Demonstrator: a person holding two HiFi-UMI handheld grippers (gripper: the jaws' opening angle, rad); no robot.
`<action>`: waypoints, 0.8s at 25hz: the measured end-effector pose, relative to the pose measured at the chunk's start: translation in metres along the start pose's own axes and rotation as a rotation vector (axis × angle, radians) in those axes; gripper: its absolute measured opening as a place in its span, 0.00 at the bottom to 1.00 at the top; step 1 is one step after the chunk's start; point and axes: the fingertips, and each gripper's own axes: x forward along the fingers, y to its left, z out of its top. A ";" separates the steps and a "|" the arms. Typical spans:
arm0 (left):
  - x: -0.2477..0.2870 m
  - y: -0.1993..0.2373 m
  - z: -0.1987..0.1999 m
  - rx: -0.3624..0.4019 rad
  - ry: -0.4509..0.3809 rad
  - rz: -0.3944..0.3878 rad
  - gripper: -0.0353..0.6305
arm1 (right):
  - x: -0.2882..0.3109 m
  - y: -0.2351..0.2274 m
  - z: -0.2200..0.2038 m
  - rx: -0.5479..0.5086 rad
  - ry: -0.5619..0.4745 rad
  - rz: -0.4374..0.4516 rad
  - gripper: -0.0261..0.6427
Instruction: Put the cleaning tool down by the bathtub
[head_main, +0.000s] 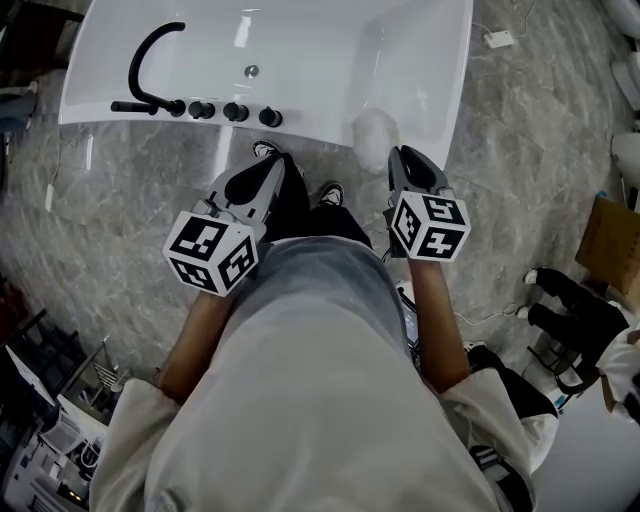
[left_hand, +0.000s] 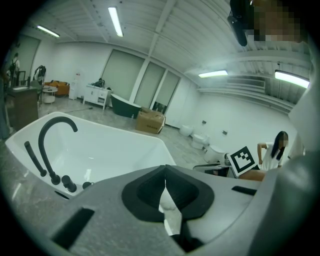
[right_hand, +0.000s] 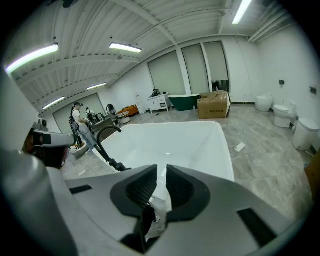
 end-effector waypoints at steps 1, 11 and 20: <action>0.000 -0.001 0.000 0.000 0.000 0.000 0.07 | -0.003 0.002 0.001 0.000 -0.003 0.004 0.12; -0.006 -0.004 0.002 -0.019 -0.038 0.001 0.07 | -0.040 0.023 0.017 -0.035 -0.031 0.052 0.08; -0.014 -0.007 0.000 -0.029 -0.070 0.012 0.07 | -0.070 0.038 0.030 -0.044 -0.092 0.097 0.06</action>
